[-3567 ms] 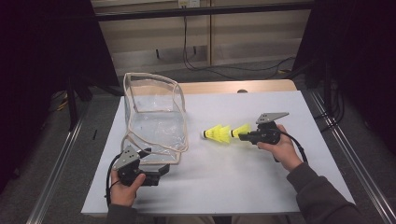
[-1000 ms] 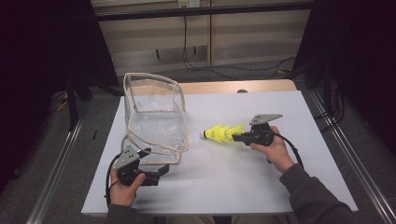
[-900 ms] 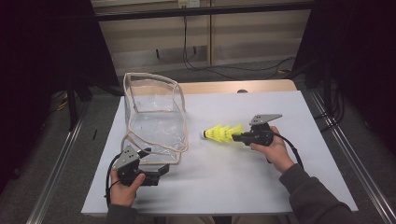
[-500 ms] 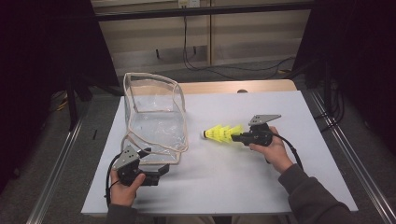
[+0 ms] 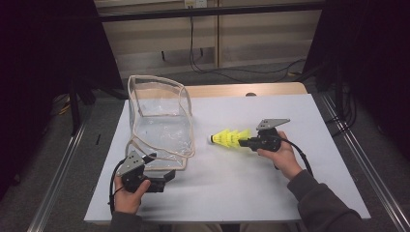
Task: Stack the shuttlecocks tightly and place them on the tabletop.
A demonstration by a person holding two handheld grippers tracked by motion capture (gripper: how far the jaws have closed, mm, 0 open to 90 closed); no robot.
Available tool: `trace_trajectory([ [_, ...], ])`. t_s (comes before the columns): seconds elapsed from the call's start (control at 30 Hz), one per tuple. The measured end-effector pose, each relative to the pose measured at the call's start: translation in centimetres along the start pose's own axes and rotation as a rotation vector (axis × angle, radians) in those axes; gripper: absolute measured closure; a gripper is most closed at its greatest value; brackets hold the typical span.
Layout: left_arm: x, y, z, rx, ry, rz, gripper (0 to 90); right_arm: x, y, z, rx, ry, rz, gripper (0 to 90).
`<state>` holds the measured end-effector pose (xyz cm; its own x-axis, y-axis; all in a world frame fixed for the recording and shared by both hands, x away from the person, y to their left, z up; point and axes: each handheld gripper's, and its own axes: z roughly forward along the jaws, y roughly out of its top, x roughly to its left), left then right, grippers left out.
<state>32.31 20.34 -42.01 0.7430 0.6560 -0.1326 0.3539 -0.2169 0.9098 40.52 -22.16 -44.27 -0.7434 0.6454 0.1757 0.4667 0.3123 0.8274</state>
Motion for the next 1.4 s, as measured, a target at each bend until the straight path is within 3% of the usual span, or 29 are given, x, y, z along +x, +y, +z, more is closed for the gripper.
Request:
trace_trajectory([
  [1.4, 0.0, 0.0, 0.0, 0.0, 0.004, -0.001, 3.6, 0.6, 0.1, 1.2, 0.004, -0.016, 0.001, 87.4],
])
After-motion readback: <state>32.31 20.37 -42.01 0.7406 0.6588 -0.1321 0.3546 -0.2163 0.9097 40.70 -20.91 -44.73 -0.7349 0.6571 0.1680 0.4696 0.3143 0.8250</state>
